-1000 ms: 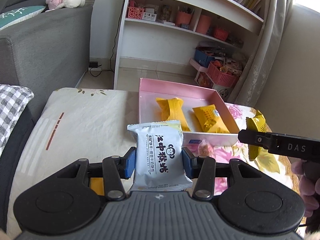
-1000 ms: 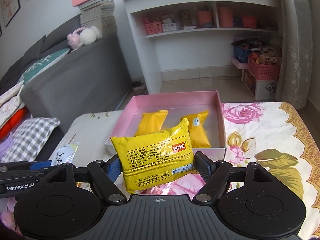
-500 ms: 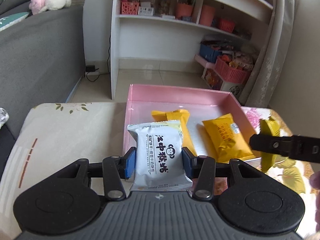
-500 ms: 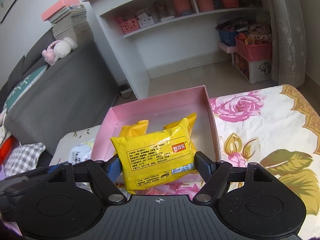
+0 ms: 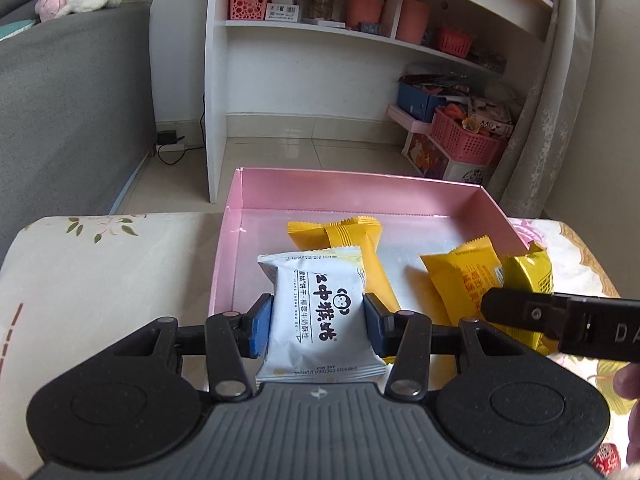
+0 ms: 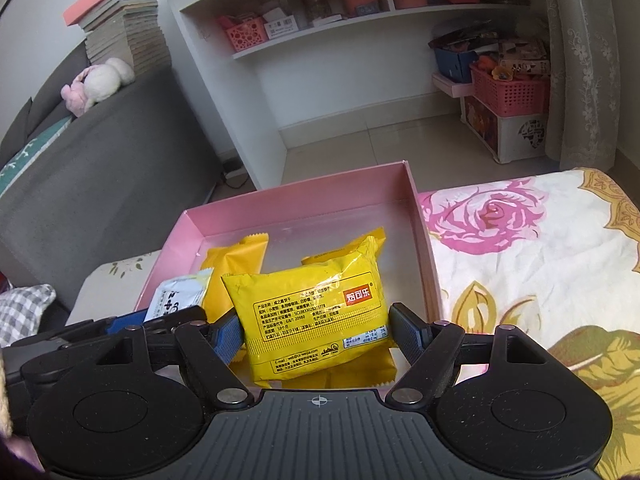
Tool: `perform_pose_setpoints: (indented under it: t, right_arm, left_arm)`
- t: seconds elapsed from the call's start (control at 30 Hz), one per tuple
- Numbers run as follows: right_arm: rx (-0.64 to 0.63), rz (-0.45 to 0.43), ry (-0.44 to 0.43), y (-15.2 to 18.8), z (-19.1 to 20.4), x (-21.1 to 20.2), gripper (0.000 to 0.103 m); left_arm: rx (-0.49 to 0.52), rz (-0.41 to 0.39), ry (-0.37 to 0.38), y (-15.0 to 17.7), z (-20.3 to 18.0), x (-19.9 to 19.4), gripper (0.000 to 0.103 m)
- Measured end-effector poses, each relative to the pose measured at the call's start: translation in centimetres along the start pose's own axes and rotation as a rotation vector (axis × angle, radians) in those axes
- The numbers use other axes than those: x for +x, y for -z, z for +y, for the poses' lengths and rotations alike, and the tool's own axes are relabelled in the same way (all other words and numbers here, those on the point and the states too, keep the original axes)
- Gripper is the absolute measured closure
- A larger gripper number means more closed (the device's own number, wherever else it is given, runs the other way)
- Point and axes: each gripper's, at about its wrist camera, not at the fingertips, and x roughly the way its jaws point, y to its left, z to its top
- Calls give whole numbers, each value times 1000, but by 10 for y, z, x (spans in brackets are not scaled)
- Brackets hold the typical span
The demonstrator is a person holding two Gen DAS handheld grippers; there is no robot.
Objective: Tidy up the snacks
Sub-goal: 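Carry the white packet into the pink box and open the left tool, then withdraw the left tool from the box back over the snack pile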
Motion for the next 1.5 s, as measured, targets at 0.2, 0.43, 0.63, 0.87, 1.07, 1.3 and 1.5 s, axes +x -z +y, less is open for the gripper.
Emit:
perform_pose_setpoints:
  t: [0.2,0.43,0.63,0.87,1.07,1.3,1.5]
  right_arm:
    - [-1,-36,1,-5,1,5,26]
    - [26,-57,-35,-7,-3,6,26]
    - [49,-50,-63,-11,-3,0,21]
    - [92,-61,-79,-13,-6,-24,12]
    - [101,-61,-66,-11,-5,-48,11]
    - [77,-58,-52,0,0,-76,10]
    - [55,-56,-61,15,4,-99,8]
  left_arm:
    - [1,-31,7,-5,0,7,59]
    - [2,-50,26,-5,1,7,58]
    - [37,-62,42,-2,-3,-3,45]
    - [48,-58,67,-2,-6,-25,27]
    - [67,-31,44,2,-10,-46,14]
    - [88,-20,26,12,-15,-76,3]
    - [102,17,27,25,-16,-95,1]
